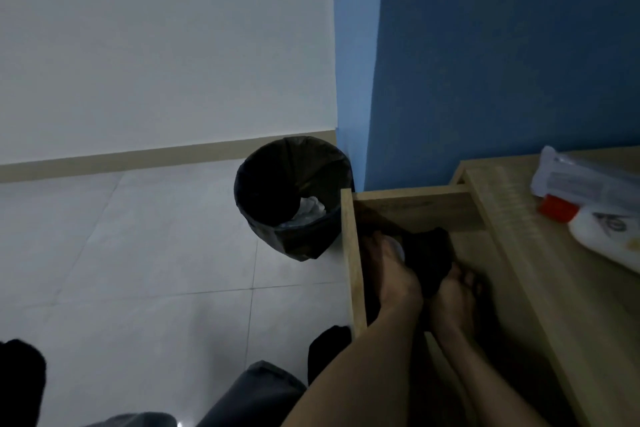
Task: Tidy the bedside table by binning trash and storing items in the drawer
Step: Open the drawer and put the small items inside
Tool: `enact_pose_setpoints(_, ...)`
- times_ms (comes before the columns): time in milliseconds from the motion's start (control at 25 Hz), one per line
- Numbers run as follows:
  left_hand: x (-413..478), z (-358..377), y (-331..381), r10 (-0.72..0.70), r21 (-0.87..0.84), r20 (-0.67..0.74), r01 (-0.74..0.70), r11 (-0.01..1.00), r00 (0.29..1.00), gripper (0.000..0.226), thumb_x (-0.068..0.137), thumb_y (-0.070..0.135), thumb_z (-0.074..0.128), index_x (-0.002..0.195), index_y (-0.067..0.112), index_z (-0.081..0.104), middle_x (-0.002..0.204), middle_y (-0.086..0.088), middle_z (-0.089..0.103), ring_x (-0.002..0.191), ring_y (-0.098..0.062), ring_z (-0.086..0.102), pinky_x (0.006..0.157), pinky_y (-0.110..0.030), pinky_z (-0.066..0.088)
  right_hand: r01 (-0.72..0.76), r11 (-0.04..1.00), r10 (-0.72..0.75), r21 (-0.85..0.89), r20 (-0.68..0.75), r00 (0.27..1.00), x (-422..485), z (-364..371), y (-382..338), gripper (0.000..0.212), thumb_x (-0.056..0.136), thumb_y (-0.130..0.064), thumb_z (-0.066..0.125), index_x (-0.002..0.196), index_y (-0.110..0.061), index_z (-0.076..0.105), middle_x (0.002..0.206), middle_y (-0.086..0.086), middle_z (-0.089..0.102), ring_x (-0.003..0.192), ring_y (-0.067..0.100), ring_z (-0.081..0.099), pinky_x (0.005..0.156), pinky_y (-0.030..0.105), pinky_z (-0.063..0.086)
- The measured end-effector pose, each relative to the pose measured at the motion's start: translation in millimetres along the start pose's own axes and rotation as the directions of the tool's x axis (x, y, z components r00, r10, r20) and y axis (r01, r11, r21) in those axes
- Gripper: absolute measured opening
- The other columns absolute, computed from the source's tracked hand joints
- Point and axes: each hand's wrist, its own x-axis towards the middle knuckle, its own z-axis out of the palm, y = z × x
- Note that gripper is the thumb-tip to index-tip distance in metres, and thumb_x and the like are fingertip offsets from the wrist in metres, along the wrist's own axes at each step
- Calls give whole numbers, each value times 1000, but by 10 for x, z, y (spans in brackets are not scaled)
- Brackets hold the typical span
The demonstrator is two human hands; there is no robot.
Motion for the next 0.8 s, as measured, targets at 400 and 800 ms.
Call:
enact_pose_setpoints(400, -574, -237, 606, 226, -115, -202, -252, 961, 953, 38, 88, 16, 55, 124, 20, 47, 137, 0, 37, 129, -15, 35, 108, -31, 34, 302, 905, -222, 300, -273, 936, -996, -1171, 206, 35, 83, -10, 58, 117, -18, 58, 113, 0, 65, 97, 15, 60, 81, 26, 43)
enact_pose_setpoints(800, -1843, 359, 1191, 497, 222, 459, -637, 738, 737, 57, 78, 40, 55, 128, 16, 44, 130, -9, 44, 123, -29, 37, 109, -43, 25, -31, 995, 71, 94, -461, 884, -672, -1943, 1262, 50, 71, -33, 67, 112, -5, 59, 112, 20, 57, 105, 36, 53, 82, 40, 48)
